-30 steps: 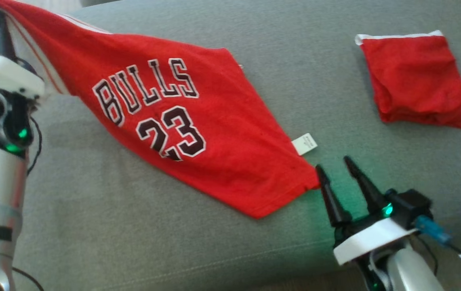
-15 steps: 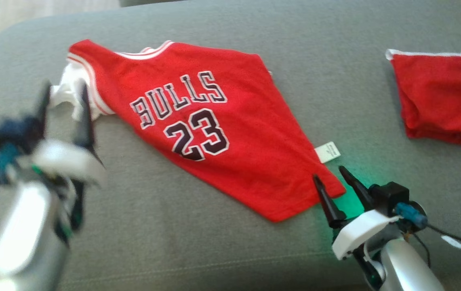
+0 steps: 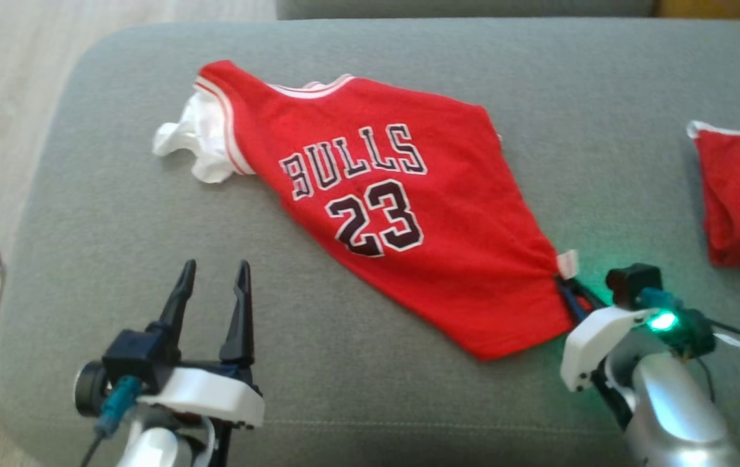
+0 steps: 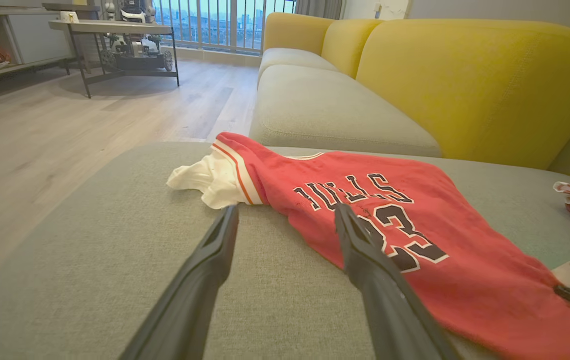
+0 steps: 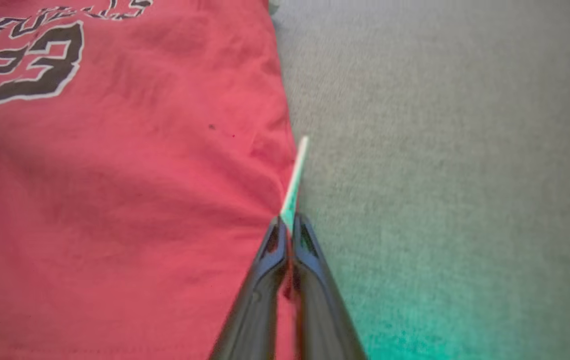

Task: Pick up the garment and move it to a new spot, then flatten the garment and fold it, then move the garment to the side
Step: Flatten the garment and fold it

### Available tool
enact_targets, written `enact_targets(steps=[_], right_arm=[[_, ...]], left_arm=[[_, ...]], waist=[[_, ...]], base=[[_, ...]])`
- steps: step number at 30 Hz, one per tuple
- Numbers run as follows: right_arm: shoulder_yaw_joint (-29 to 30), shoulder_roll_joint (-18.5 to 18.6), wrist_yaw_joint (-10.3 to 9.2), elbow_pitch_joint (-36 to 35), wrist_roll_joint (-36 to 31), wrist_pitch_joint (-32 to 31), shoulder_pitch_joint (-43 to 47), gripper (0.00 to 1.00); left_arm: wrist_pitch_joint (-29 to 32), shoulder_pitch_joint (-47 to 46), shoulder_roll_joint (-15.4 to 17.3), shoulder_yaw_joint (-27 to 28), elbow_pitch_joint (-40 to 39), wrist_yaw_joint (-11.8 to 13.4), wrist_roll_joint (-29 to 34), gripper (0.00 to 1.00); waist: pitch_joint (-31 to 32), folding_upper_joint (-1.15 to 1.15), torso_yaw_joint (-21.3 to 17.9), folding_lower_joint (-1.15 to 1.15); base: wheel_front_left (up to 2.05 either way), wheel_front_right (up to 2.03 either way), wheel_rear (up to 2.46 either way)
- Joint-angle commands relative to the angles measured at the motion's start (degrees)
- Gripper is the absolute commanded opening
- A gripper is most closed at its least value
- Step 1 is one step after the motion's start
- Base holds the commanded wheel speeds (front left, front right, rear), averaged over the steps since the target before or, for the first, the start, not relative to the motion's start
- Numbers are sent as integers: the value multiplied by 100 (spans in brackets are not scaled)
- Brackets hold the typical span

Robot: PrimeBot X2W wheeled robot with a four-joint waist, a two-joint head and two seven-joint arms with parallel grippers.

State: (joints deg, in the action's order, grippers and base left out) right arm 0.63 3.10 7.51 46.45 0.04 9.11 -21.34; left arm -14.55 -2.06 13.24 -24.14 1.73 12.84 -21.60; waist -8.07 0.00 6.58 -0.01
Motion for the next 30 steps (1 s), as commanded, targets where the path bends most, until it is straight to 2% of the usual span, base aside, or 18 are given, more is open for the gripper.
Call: enact_targets(steps=[1, 8, 12, 18, 20, 21, 22, 26, 30], right_arm=[[164, -23, -2, -162, -319, 48, -221, 0], [1262, -23, -2, -828, -1653, -229, -1002, 0], [1637, 4, -2, -1036, -2165, -398, -1517, 0], [2152, 411, -2, -971, -2869, -436, -2737, 0], [2322, 503, -2, -875, -3093, -282, -3112, 0], [2423, 521, -2, -797, -3216, -198, -3253, 45], [2524, 510, -2, -709, -3332, -130, -3362, 100], [2813, 282, -2, -379, -3571, 87, -3554, 100], [3162, 39, -2, -79, -3463, 272, -3375, 100]], left_arm=[[-44, -81, -33, 200, -231, -51, 108, 100], [-44, 26, -208, 159, -298, -210, 433, 100], [-44, -15, -270, 118, -310, -306, 535, 100], [-44, -245, -418, 8, -296, -525, 708, 100], [-44, -341, -481, -10, -277, -603, 752, 100], [-44, -382, -511, -21, -256, -644, 773, 100], [-44, -420, -542, -30, -235, -683, 793, 100], [-44, -509, -637, 4, -164, -787, 866, 100], [-44, -489, -701, 129, -122, -803, 904, 100]], waist=[[97, 0, 131, 1], [136, 0, 295, 1], [18, 0, 403, 1], [-443, 0, 746, 1], [-597, 0, 853, 1], [-659, 0, 902, 1], [-710, 0, 944, 1], [-805, 0, 998, 1], [-753, 0, 916, 1]], base=[[0, 0, 0], [0, 0, 0], [0, 0, 0], [0, 0, 0], [0, 0, 0], [0, 0, 0], [0, 0, 0], [0, 0, 0], [0, 0, 0]])
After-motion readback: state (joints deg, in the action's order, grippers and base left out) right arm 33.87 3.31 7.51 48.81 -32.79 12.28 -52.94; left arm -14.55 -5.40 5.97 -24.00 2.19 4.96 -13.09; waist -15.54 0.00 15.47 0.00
